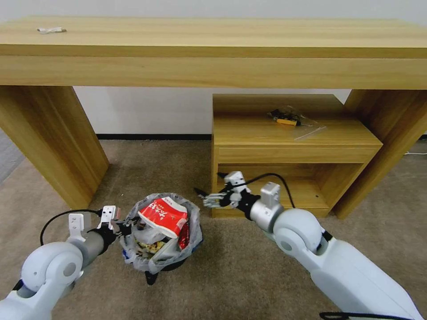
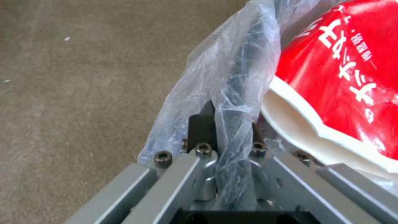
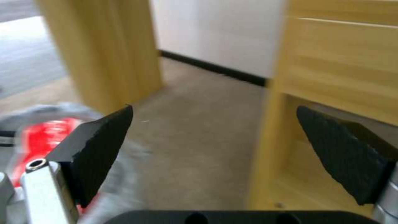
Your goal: Pick up the trash bin and place the garbage on the floor into it.
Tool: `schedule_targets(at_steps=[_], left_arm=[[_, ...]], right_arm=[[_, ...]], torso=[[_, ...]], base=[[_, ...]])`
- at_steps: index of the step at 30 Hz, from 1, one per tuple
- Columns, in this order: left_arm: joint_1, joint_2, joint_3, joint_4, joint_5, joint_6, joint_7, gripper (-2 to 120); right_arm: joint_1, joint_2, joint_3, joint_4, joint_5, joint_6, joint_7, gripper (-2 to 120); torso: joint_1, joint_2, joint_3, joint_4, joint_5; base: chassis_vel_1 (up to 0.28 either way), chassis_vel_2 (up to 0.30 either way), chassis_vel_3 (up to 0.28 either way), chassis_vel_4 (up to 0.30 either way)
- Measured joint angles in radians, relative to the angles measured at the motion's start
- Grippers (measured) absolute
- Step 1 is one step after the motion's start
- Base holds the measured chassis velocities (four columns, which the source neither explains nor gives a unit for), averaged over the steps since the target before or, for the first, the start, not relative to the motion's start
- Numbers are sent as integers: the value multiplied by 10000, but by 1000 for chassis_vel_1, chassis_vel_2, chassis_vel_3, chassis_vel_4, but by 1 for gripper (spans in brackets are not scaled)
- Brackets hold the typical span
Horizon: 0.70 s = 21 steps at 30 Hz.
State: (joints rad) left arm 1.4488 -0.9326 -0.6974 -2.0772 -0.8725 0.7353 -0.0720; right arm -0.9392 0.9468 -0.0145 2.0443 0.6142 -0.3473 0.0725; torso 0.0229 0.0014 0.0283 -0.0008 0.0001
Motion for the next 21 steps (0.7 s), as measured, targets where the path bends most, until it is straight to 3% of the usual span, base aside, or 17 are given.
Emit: schedule_targets(at_steps=[8,12,21], left_arm=[[558,-870,-1189,-99,1055,0,950,0],[935,-1333,-1705,-357,1674,0,1368,0],[1138,-1845,-2036,-186,2062,1,1191,0]], right_arm=[[-2267,237,1481,430,-1276,939,-36,100],[-3900,614,2460,576,-2611,1620,-166,100],[-5485,1410,4002,793,-3819,2463,-292,100]], torso=[[0,1,-1,-1,0],[-1,0,-1,-3,1],[-1,0,0,-2,0]], base=[[0,0,0,0],[0,0,0,0],[0,0,0,0]])
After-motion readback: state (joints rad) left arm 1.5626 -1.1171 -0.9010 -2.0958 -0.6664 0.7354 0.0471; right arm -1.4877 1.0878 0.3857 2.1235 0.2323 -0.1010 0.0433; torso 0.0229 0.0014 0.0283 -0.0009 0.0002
